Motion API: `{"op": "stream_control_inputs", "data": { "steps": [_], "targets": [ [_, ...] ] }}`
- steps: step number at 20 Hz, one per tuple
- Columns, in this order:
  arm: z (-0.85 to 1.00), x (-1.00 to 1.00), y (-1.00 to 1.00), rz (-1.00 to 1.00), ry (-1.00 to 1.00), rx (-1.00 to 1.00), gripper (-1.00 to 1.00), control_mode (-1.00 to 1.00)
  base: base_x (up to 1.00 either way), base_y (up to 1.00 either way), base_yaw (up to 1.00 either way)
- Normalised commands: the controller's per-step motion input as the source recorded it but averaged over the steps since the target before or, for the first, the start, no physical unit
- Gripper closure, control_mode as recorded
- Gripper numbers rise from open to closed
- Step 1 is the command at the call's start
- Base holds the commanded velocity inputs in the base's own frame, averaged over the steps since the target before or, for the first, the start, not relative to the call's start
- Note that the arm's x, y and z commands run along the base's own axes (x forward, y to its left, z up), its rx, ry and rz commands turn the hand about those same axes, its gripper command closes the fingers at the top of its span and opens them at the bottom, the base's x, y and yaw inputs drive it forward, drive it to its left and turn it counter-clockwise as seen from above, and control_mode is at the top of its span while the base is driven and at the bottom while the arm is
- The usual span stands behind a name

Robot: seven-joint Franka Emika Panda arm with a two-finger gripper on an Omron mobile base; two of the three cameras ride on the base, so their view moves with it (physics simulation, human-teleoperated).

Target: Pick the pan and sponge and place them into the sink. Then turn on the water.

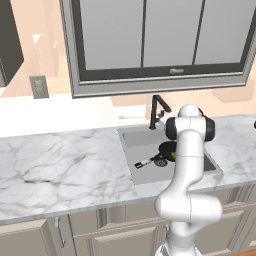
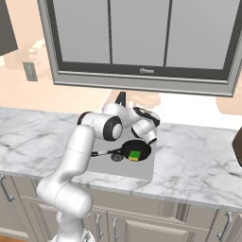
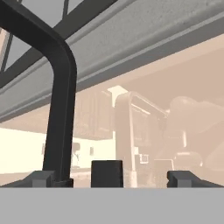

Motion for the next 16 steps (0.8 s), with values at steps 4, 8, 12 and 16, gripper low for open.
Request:
{"op": "stream_control_inputs", "data": {
  "steps": [4, 8, 12, 16],
  "targets": [
    [-0.08, 0.29, 0.01, 0.0, 0.0, 0.04, -1.0, -1.0, 0.0, 0.0, 0.0],
    [-0.26, 0.26, 0.0, 0.0, 0.0, 0.0, -1.0, -1.0, 0.0, 0.0, 0.0],
    [-0.4, 0.17, -0.51, -0.06, 0.0, 0.01, -1.0, -1.0, 0.0, 0.0, 0.0],
    [-0.36, 0.21, -0.87, -0.11, 0.0, 0.07, -1.0, -1.0, 0.0, 0.0, 0.0]
  ]
}}
